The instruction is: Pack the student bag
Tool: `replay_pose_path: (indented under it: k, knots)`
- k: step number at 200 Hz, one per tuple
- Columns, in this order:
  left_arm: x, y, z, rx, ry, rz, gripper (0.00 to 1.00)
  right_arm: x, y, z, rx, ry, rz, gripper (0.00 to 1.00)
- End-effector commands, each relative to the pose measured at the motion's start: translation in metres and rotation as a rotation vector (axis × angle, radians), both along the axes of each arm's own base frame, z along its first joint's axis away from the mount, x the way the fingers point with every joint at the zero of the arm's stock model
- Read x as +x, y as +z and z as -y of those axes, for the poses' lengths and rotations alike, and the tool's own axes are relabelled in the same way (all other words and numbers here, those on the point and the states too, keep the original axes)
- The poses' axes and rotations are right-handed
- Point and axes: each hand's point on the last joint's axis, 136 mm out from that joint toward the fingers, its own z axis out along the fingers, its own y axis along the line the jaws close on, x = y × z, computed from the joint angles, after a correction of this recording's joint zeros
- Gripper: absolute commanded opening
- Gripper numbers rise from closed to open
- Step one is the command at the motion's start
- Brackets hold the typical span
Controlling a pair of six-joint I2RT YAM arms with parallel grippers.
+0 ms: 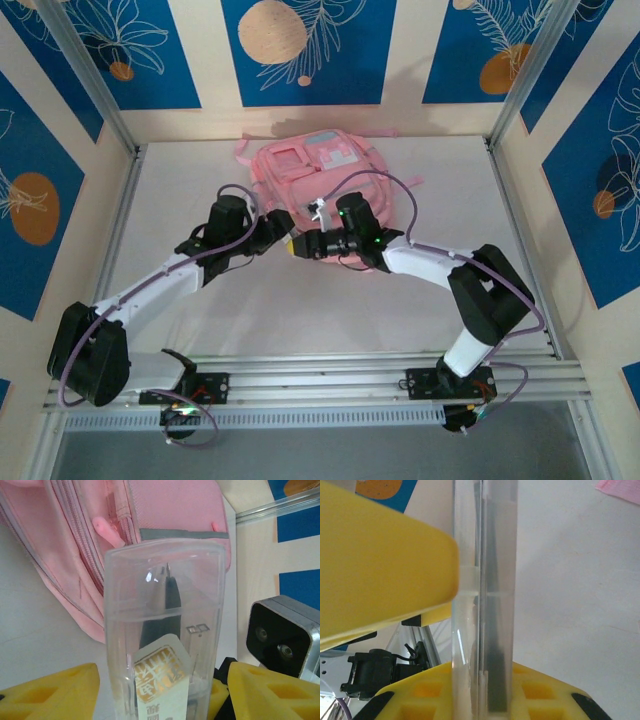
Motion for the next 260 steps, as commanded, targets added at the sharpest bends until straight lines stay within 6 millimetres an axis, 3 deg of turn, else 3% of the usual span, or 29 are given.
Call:
replay_pose_path:
  k: [1, 18, 36, 65, 94, 129, 178, 246, 260]
  knots:
    - [0.012, 0.028, -0.015, 0.133, 0.034, 0.152, 1.0, -0.003, 0.009, 0.02, 0.061, 0.001, -0.024, 0.07]
    - [0.023, 0.043, -0.018, 0.248, -0.002, 0.246, 1.0, 0.0, 0.009, 0.04, 0.06, -0.04, -0.035, 0.07]
    - [0.034, 0.044, -0.008, 0.346, -0.078, 0.289, 1.0, 0.005, 0.009, 0.067, 0.029, -0.107, -0.042, 0.07]
    - [0.04, 0.03, 0.026, 0.506, -0.193, 0.39, 1.0, 0.014, 0.011, 0.115, -0.032, -0.236, -0.044, 0.0]
    - [0.048, 0.017, 0.061, 0.663, -0.332, 0.474, 1.0, 0.022, 0.013, 0.163, -0.089, -0.388, -0.046, 0.0]
    - [0.06, 0.005, 0.09, 0.796, -0.505, 0.558, 0.91, 0.027, 0.018, 0.206, -0.112, -0.524, -0.068, 0.0]
    - [0.072, -0.017, 0.111, 0.901, -0.703, 0.577, 0.81, 0.028, 0.02, 0.231, -0.102, -0.61, -0.093, 0.0]
    - [0.078, -0.044, 0.126, 0.922, -0.82, 0.561, 0.72, 0.026, 0.023, 0.243, -0.09, -0.668, -0.085, 0.0]
    - [0.083, -0.047, 0.127, 0.928, -0.82, 0.557, 0.66, 0.025, 0.024, 0.242, -0.086, -0.668, -0.085, 0.0]
